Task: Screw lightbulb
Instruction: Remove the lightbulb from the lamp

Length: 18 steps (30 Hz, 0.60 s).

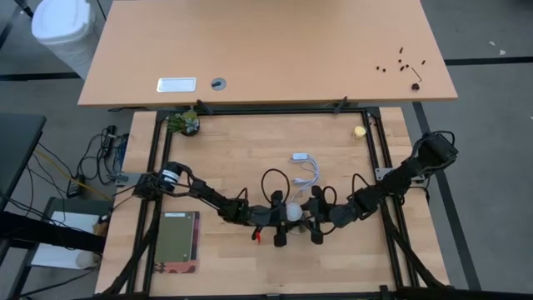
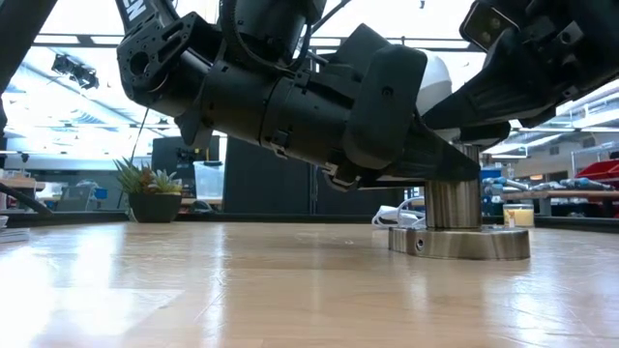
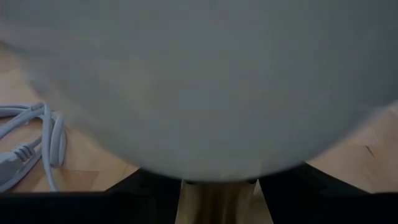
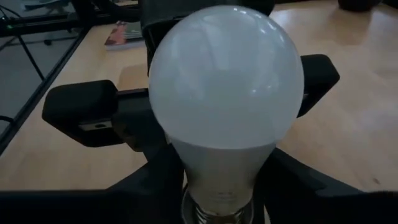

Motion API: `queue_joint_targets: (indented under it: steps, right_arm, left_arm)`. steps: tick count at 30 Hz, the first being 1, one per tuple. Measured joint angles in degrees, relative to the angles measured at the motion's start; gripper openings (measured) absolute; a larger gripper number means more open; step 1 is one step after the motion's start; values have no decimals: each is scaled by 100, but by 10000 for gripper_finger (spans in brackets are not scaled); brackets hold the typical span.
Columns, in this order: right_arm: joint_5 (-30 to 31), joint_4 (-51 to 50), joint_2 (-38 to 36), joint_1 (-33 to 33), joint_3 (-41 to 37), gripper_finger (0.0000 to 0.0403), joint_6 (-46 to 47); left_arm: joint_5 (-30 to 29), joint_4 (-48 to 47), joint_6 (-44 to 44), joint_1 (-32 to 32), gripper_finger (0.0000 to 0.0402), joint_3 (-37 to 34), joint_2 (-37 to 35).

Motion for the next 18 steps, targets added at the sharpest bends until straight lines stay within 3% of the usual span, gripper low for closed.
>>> queue_joint_targets:
  steps: [6, 18]
  right_arm:
    - [15, -37, 4, -1, 0, 159, -17]
    - [340, 46, 7, 10, 0, 157, -159]
  left_arm:
    - [-133, 34, 62, 0, 200, -9, -17]
    - [-157, -659, 340, 4, 268, -22, -413]
